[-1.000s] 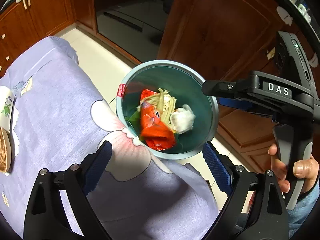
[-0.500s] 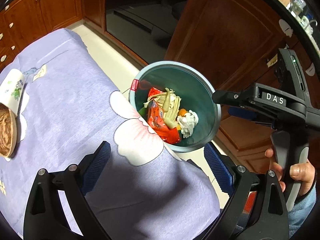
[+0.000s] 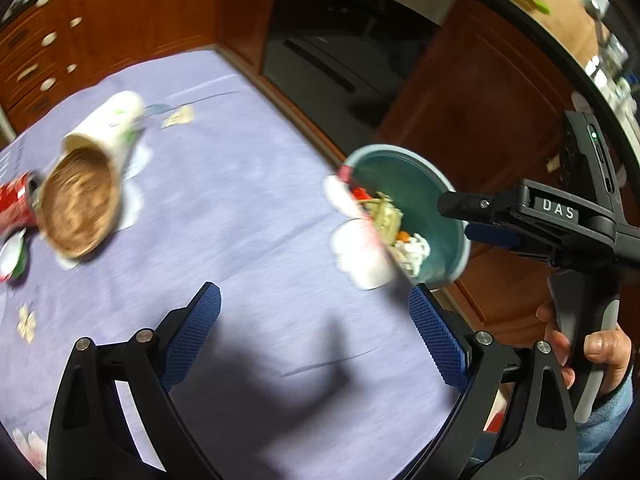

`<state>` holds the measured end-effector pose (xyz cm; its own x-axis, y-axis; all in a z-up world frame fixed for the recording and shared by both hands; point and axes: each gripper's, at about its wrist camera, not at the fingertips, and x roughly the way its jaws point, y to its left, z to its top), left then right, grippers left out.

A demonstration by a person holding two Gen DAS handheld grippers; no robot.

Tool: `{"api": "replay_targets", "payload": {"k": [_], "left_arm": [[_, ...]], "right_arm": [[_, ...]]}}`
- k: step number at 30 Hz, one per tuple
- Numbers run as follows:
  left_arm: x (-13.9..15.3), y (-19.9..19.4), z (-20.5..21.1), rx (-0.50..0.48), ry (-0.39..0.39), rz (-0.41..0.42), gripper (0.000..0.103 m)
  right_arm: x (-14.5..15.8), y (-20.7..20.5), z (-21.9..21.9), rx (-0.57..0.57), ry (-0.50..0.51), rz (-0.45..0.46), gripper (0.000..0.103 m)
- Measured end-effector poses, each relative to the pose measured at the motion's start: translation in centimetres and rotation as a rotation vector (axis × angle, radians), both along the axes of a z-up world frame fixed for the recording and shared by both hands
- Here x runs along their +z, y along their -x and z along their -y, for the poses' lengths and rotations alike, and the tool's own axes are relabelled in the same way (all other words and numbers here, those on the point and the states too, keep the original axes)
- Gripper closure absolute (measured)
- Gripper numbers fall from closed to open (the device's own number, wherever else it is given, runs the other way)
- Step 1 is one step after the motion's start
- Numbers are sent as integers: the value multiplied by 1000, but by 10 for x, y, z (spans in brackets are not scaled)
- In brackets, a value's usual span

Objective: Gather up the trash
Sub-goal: 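Grasp the brown coconut-shell bowl by its rim with the right tool, then grasp the white red-rimmed cup with the left tool while the right tool holds the coconut shell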

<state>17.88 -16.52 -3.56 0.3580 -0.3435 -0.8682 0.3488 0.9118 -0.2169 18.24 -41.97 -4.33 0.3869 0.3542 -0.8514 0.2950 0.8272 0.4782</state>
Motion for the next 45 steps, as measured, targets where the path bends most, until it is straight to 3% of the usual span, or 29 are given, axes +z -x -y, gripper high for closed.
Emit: {"api": "replay_targets", "payload": {"k": [18,29,37,40,42,43,45], "left_arm": [[-15,2,-205,371,43,-7,8],[-19,-25,-287,519,44,0,8],[-26,-50,-312,563,52,2,8],[-30,-60,-312,561,48,-1,8],[-34,-68,-311,551,39,-3,8],[-37,-71,-311,548,37,-4,9],[-42,-76,-307,530,34,-5,19]], "right_arm": [[4,-56,-167,282,21,-2,23],[-10,-110,-247,398,44,9,24],[-27,-131,-277,451,52,-5,51],[-35,-133,-285,469,59,-15,69],[-37,-131,-285,474,83,-3,87],[-37,-130,-284,482,85,0,91],[-36,-126,-282,489,77,6,94]]}}
